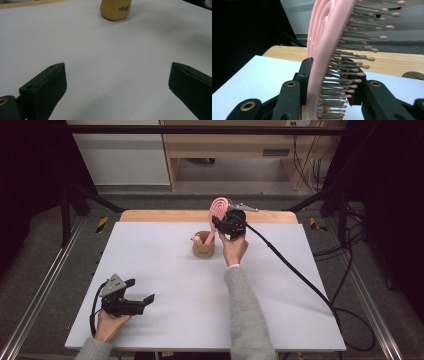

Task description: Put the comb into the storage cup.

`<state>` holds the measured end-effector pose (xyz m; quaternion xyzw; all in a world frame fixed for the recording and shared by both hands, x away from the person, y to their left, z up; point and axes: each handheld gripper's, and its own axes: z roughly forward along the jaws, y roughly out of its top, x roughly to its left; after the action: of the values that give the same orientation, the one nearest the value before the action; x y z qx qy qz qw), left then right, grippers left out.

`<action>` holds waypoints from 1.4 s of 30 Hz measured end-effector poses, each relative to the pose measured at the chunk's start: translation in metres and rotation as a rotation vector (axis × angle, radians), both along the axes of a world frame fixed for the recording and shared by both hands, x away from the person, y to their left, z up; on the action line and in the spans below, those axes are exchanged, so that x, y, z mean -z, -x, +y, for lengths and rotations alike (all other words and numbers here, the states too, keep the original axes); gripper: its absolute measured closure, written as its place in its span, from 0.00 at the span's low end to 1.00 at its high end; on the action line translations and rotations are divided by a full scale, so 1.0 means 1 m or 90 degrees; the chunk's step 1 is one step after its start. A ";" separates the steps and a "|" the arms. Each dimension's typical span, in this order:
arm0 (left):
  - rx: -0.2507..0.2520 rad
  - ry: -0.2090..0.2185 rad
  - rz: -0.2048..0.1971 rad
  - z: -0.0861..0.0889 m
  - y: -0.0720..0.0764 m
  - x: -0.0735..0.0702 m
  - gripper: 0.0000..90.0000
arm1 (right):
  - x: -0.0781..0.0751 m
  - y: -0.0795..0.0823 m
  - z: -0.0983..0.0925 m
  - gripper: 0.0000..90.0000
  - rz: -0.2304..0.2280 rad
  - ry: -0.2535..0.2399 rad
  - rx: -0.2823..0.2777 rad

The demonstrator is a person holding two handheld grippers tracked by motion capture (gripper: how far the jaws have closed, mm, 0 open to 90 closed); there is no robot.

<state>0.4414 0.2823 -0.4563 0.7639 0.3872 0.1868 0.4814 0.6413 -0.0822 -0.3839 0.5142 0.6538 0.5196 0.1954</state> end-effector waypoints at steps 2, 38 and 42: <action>0.000 0.000 0.000 0.000 0.000 0.000 0.02 | 0.000 0.000 -0.001 0.70 0.001 -0.003 0.001; 0.001 -0.004 0.000 -0.001 0.000 0.000 0.02 | 0.009 0.002 -0.009 0.35 -0.065 0.079 -0.021; 0.002 -0.004 0.000 -0.001 0.000 0.000 0.02 | 0.008 0.003 -0.009 0.27 -0.067 0.078 -0.025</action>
<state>0.4415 0.2810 -0.4564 0.7658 0.3857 0.1870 0.4794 0.6383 -0.0908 -0.3924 0.4604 0.6828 0.5089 0.2505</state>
